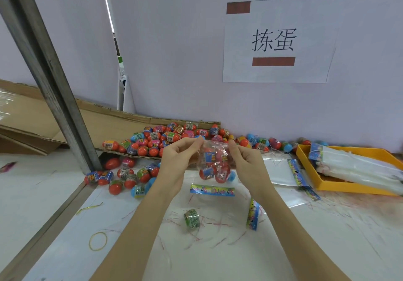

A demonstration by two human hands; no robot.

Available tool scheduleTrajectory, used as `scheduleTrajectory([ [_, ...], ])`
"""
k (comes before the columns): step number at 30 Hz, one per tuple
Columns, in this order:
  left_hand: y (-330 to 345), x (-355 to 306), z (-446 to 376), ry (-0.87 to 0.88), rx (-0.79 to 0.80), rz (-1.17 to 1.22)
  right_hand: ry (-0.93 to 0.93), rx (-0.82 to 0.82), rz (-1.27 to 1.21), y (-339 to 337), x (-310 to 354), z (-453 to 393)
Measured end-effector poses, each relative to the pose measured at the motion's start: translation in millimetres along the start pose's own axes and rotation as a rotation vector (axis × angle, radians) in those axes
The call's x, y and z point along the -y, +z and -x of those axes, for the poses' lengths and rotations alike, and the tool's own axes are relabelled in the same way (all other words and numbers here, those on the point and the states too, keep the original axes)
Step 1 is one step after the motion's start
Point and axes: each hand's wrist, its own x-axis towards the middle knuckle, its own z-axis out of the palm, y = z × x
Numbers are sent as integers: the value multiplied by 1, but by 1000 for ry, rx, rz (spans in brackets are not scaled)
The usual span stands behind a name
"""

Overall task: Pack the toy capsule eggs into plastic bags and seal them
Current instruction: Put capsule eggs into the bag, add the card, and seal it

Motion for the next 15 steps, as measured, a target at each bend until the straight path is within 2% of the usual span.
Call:
scheduleTrajectory([
  [3, -1, 2, -1, -22, -41, 57, -24, 12, -53, 4, -2, 2],
  [7, -8, 6, -4, 34, -139, 40, 95, 182, -258, 6, -3, 5],
  [9, -10, 5, -7, 54, -165, -27, 115, 152, -248, 5, -3, 3],
  [11, -9, 3, -9, 63, -124, -96, 110, 122, -215, 2, -2, 2],
  [15, -2, 0, -3, -1, 120, -205, 50, 193, -106, 0, 0, 5],
])
